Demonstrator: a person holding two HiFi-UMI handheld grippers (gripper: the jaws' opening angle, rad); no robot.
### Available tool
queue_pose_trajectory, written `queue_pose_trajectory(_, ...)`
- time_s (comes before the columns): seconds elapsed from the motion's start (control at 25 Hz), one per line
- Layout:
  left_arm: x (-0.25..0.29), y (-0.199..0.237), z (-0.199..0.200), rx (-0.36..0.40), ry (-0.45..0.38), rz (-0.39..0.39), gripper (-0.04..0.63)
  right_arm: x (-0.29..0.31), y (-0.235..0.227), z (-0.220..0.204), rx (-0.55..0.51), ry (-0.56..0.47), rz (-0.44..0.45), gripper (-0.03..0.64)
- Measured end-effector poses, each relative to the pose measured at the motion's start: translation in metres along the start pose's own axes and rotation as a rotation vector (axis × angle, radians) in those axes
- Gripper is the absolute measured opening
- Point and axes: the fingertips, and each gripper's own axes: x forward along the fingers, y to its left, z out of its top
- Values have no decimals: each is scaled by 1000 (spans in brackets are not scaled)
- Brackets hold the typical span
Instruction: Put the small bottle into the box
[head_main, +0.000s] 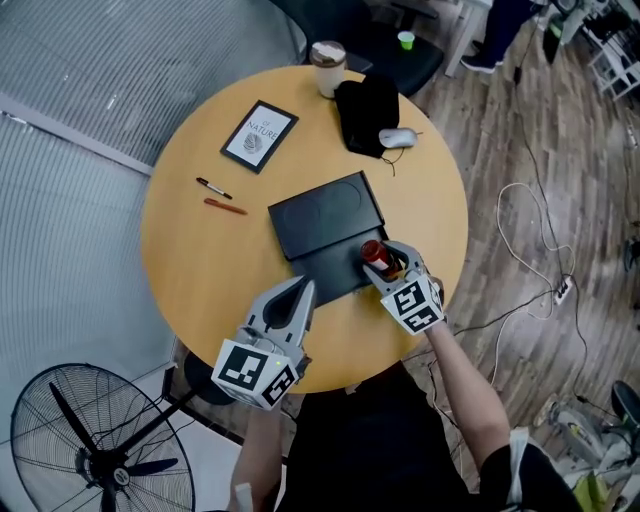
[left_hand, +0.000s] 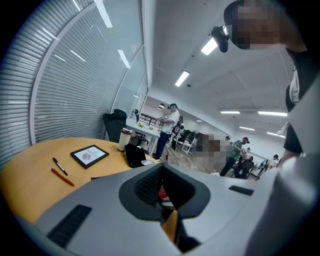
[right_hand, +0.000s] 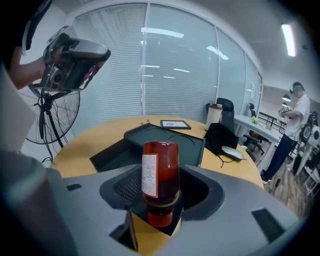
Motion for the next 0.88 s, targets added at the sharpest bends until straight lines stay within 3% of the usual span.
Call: queue_pose_trajectory(0.88, 0, -1, -9, -14, 5, 22, -5, 34, 13, -42, -226, 286, 68, 233)
